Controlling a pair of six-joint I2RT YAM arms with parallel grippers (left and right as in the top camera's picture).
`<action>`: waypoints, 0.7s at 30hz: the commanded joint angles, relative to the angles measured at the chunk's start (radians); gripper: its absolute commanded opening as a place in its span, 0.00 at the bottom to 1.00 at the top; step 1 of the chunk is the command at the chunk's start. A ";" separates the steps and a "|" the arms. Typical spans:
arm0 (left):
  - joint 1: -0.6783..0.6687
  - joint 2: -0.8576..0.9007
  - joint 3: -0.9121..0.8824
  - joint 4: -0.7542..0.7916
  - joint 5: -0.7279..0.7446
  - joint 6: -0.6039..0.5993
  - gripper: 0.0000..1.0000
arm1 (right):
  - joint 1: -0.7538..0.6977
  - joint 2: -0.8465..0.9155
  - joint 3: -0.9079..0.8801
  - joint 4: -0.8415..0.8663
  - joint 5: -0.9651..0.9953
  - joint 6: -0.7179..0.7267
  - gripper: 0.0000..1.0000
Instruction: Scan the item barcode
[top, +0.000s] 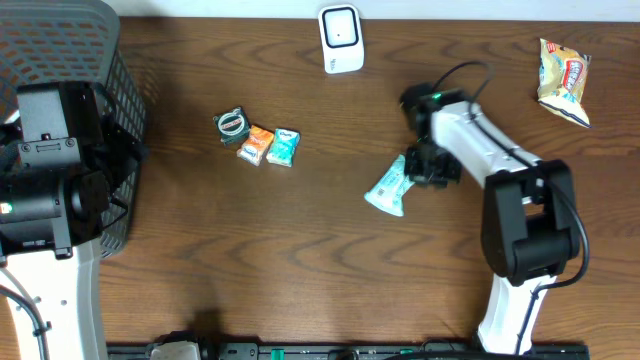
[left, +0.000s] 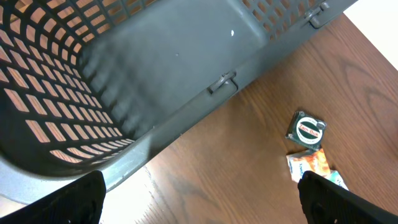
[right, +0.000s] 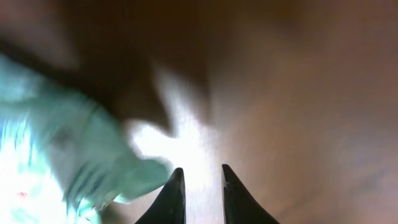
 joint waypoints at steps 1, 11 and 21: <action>0.005 0.001 -0.005 -0.003 -0.010 -0.016 0.98 | -0.033 0.001 0.058 0.036 -0.207 -0.134 0.18; 0.005 0.001 -0.005 -0.003 -0.010 -0.016 0.97 | -0.048 0.001 0.061 0.091 -0.417 -0.222 0.33; 0.005 0.001 -0.005 -0.003 -0.010 -0.016 0.98 | -0.069 0.001 0.060 0.055 -0.417 -0.247 0.43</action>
